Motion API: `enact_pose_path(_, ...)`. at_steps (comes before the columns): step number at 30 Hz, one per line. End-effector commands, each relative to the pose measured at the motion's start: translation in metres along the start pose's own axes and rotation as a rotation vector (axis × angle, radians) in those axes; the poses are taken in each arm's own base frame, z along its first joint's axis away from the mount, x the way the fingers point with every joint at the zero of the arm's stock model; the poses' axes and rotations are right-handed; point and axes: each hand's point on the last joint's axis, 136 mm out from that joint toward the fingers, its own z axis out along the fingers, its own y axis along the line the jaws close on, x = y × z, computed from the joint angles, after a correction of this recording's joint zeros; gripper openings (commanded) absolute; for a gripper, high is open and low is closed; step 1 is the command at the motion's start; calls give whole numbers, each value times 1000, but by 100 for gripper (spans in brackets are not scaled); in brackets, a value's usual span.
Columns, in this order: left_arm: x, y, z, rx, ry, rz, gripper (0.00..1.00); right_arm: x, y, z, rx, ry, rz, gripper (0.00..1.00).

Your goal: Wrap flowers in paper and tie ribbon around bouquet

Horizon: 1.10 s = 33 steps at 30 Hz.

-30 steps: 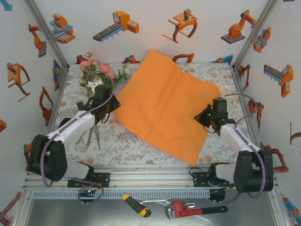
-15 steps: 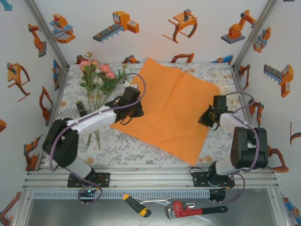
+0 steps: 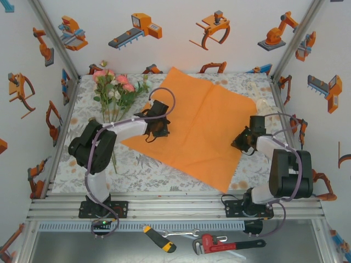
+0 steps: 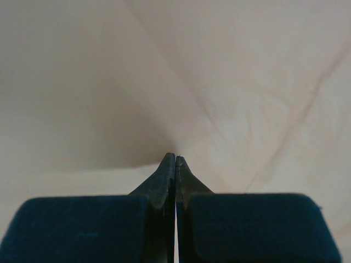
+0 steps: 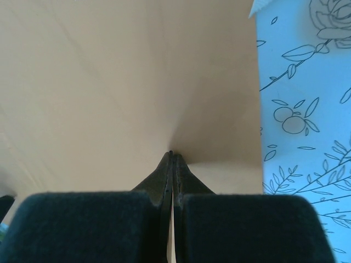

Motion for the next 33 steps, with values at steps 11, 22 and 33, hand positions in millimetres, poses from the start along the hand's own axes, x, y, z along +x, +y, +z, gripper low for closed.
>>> enact_pose_path(11,-62,37,19,-33,-46,-9,4,38,2,-3,-111,104,132,0)
enact_pose_path(22,-76,-12,-69,222,-198,22,24,-1,37,-59,-161,-29,81,10)
enact_pose_path(33,-92,136,-148,-456,-341,121,45,43,128,-128,-467,-71,-294,34)
